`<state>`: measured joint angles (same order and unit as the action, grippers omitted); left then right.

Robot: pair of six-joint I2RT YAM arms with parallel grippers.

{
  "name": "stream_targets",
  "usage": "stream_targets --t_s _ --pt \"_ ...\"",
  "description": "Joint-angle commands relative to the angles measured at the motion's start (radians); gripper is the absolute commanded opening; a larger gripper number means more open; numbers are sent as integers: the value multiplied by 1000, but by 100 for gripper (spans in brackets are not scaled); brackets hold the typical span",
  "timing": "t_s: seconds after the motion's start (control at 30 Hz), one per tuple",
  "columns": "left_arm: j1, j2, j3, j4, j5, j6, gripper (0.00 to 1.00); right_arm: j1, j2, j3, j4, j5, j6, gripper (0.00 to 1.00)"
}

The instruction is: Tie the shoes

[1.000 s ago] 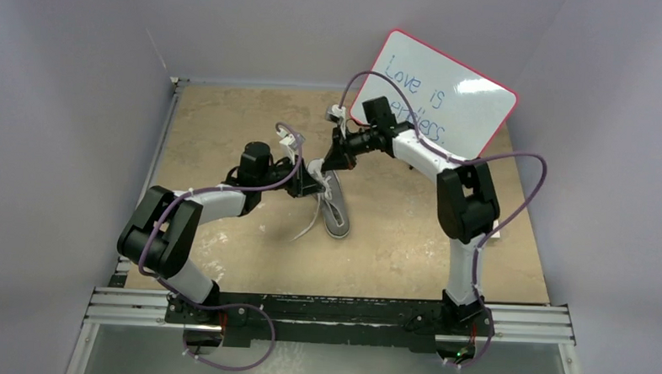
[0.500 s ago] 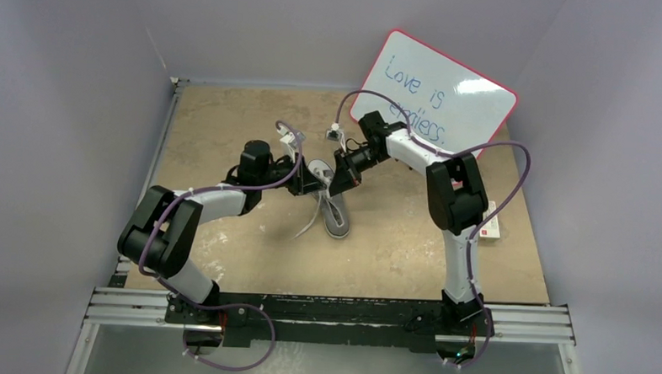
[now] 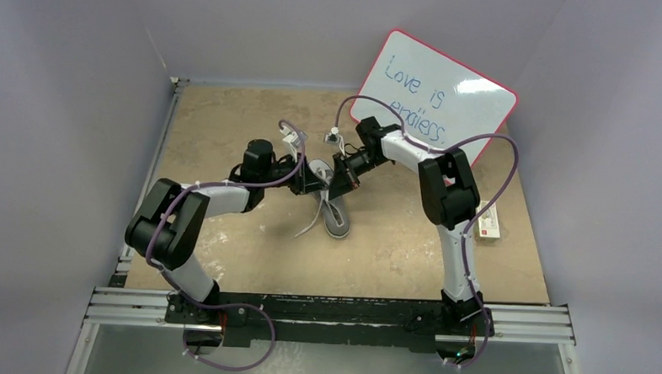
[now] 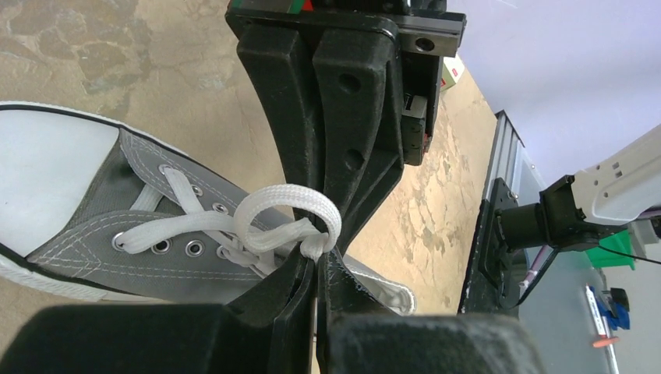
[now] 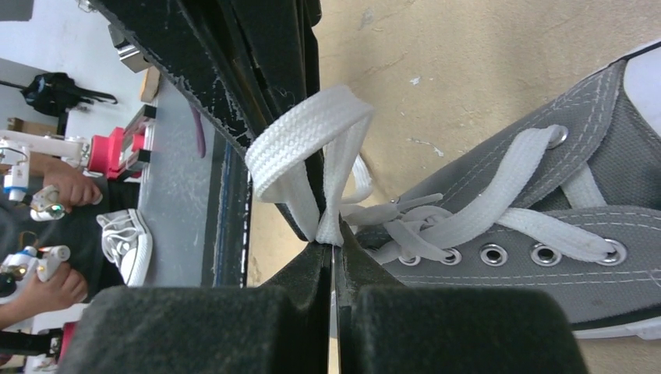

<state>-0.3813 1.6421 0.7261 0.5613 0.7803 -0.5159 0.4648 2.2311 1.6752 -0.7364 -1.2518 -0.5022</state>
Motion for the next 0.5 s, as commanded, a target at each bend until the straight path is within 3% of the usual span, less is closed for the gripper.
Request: stream_targets --t_s 0.0,0.47 --pt "9 39 51 97 12 -28 1 8 -16 36 -62 -79 -60 0" --pt "9 80 46 139 34 -66 21 8 -32 41 -28 -84 -65 0"
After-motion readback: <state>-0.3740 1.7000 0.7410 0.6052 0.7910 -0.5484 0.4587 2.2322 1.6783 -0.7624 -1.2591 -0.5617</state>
